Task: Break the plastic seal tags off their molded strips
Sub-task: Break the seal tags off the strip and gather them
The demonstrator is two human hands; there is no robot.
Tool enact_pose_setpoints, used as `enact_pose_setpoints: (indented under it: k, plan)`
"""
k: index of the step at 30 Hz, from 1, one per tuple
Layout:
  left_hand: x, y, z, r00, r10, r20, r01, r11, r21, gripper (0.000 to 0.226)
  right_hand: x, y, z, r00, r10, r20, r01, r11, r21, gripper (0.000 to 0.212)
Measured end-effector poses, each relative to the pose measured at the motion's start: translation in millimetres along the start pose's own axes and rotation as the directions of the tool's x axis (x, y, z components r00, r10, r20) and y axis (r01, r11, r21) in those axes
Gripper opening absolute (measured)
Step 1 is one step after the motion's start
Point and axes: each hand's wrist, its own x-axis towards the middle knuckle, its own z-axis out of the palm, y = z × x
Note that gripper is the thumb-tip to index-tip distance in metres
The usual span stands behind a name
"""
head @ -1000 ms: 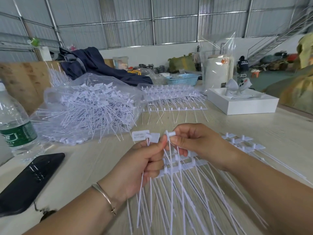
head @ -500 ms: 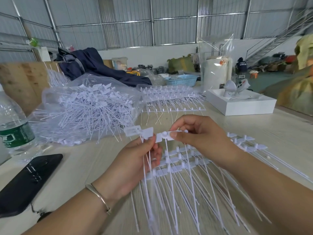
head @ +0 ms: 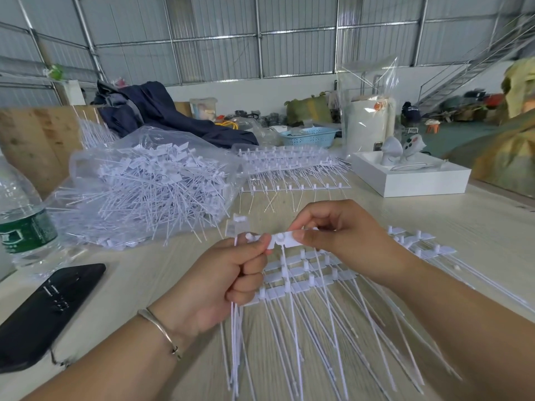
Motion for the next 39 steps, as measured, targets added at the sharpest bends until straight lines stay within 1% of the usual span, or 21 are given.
enact_pose_setpoints:
  k: [3, 5, 6, 8, 10, 11, 13, 14, 17, 18, 20, 23, 25, 27, 29, 30, 31, 33, 35, 37, 39]
  plan:
    - [-1, 4, -3, 0.998, -0.057, 0.031, 0.056, 0.998, 0.035, 0.030, 0, -2, -5, 0.997, 0.042, 0.060, -0.044, 0.998, 0.033, 0.010]
    - [0, 6, -8, 0.993, -0.105, 0.045, 0.104, 0.994, 0.026, 0.037, -1, -4, -10, 0.992, 0.064, 0.113, -0.069, 0.997, 0.039, 0.015]
    - [0, 7, -12, 0.992, -0.119, 0.049, 0.118, 0.993, 0.014, 0.040, -1, -5, -13, 0.991, 0.077, 0.111, -0.082, 0.996, 0.041, 0.017]
    - [1, 9, -16, 0.992, -0.112, 0.061, 0.115, 0.992, -0.051, 0.045, 0, -6, -18, 0.994, 0.089, 0.061, -0.092, 0.995, 0.047, 0.016]
    - [1, 7, -17, 0.995, -0.065, 0.073, 0.077, 0.982, -0.175, 0.050, 1, -7, -19, 0.996, 0.085, 0.014, -0.086, 0.995, 0.058, 0.012]
    - [0, 6, -15, 0.997, -0.034, 0.072, 0.048, 0.978, -0.203, 0.048, 1, -8, -17, 0.996, 0.084, 0.001, -0.084, 0.994, 0.075, 0.010]
    - [2, 2, -9, 0.999, -0.009, 0.047, 0.017, 0.982, -0.186, 0.047, 1, -10, -12, 0.997, 0.077, -0.026, -0.075, 0.994, 0.085, 0.016]
    - [3, 0, -6, 0.999, -0.024, 0.033, 0.030, 0.984, -0.174, 0.048, 1, -10, -10, 0.997, 0.064, -0.038, -0.061, 0.996, 0.062, 0.017]
    - [4, -4, -2, 0.996, -0.091, 0.024, 0.094, 0.977, -0.193, 0.032, -2, -12, -3, 0.999, -0.028, -0.041, 0.029, 0.999, 0.013, 0.013]
    - [4, -5, -2, 0.992, -0.124, 0.032, 0.128, 0.968, -0.214, 0.034, -4, -13, -1, 0.997, -0.069, -0.040, 0.068, 0.998, -0.014, 0.012]
    - [4, -6, -3, 0.987, -0.152, 0.041, 0.158, 0.954, -0.254, 0.042, -5, -15, 2, 0.987, -0.158, -0.023, 0.154, 0.980, -0.125, 0.011]
    - [5, -5, -2, 0.990, -0.132, 0.046, 0.140, 0.945, -0.297, 0.049, -5, -16, 4, 0.959, -0.281, 0.026, 0.273, 0.900, -0.340, 0.012]
    - [2, -1, 0, 0.995, -0.076, 0.057, 0.089, 0.956, -0.280, 0.044, -4, -14, 5, 0.945, -0.322, 0.064, 0.318, 0.849, -0.422, 0.012]
    - [-1, 0, 2, 1.000, -0.008, 0.022, 0.012, 0.984, -0.179, 0.038, -5, -10, 7, 0.950, -0.303, 0.078, 0.306, 0.848, -0.433, 0.011]
    - [-3, -1, 2, 0.997, 0.061, -0.040, -0.062, 0.997, -0.044, 0.024, -5, -6, 7, 0.961, -0.267, 0.068, 0.271, 0.874, -0.404, 0.010]
    - [-3, -1, 3, 0.995, 0.084, -0.052, -0.085, 0.996, -0.014, 0.017, -5, -5, 8, 0.963, -0.261, 0.060, 0.263, 0.879, -0.398, 0.007]
    - [-2, -2, 3, 0.994, 0.098, -0.057, -0.098, 0.995, -0.010, 0.017, -4, -5, 8, 0.962, -0.269, 0.051, 0.266, 0.875, -0.404, 0.003]
    - [-2, -1, 2, 0.992, 0.100, -0.074, -0.103, 0.994, -0.041, 0.020, -3, -5, 8, 0.957, -0.290, 0.026, 0.271, 0.852, -0.448, 0.008]
    - [-3, 0, 2, 0.993, 0.101, -0.069, -0.105, 0.993, -0.061, 0.018, -2, -4, 7, 0.961, -0.276, 0.006, 0.248, 0.853, -0.460, 0.008]
    - [-3, 0, 1, 0.992, 0.112, -0.051, -0.115, 0.992, -0.058, 0.016, -2, -3, 5, 0.976, -0.218, -0.015, 0.194, 0.895, -0.401, 0.010]
    - [-3, 0, 1, 0.992, 0.118, -0.039, -0.120, 0.991, -0.055, 0.015, -2, -2, 3, 0.990, -0.137, -0.023, 0.125, 0.950, -0.285, 0.014]
